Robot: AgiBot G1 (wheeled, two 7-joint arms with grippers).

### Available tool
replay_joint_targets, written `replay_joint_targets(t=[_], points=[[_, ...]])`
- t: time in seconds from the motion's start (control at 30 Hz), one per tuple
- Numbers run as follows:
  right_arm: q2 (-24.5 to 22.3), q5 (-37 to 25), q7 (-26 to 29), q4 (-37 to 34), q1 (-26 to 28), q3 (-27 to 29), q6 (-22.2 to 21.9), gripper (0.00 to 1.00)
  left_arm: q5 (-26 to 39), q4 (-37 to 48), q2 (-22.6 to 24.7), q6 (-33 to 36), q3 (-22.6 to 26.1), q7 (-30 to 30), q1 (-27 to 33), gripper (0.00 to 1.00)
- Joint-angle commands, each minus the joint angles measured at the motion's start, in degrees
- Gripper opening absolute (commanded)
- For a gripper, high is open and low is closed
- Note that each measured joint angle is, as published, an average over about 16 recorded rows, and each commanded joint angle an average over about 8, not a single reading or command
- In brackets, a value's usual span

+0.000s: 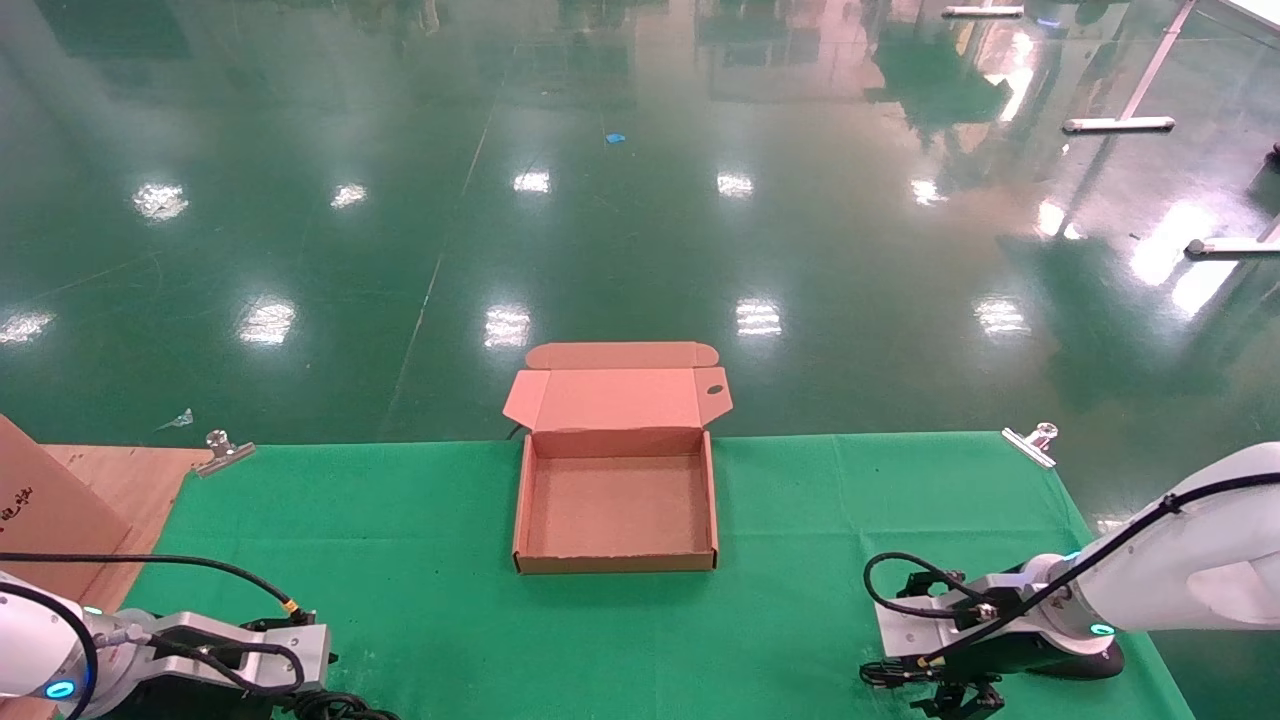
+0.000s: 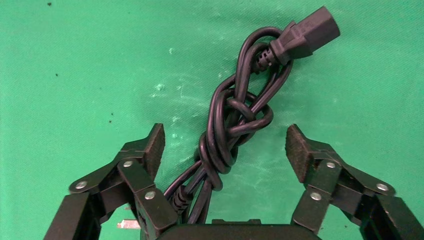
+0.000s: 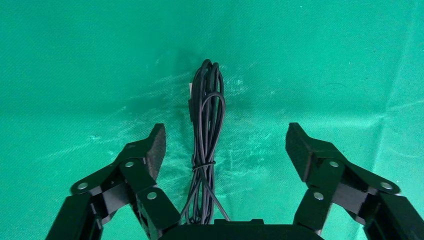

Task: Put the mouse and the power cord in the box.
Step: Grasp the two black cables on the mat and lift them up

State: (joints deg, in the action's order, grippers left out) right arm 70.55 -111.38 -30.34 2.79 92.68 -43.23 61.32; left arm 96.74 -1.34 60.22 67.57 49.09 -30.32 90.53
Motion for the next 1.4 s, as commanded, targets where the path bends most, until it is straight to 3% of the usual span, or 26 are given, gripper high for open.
replay_joint_targets(t=[0.03,0.87,1.4], points=[[0.29,-0.01,-0.21,-0.47,0.14,0.00,-0.41,0.00,-0.08,0.23,0.03,-0.18,-0.06,-0.16,-0.04,0.00],[0.82,0.10,-1.21,-2.60,0.09,0.08,-0.74,0.00,-0.72,1.11,-0.06,-0.22,-0.51,-1.12,-0.30,0.00],[-1.33,3.24,-2.83,-1.29,6.08,2.27,5.72,0.00,-0.50,0.05,-1.49,7.40,-0.34,-1.42,5.82,0.00]])
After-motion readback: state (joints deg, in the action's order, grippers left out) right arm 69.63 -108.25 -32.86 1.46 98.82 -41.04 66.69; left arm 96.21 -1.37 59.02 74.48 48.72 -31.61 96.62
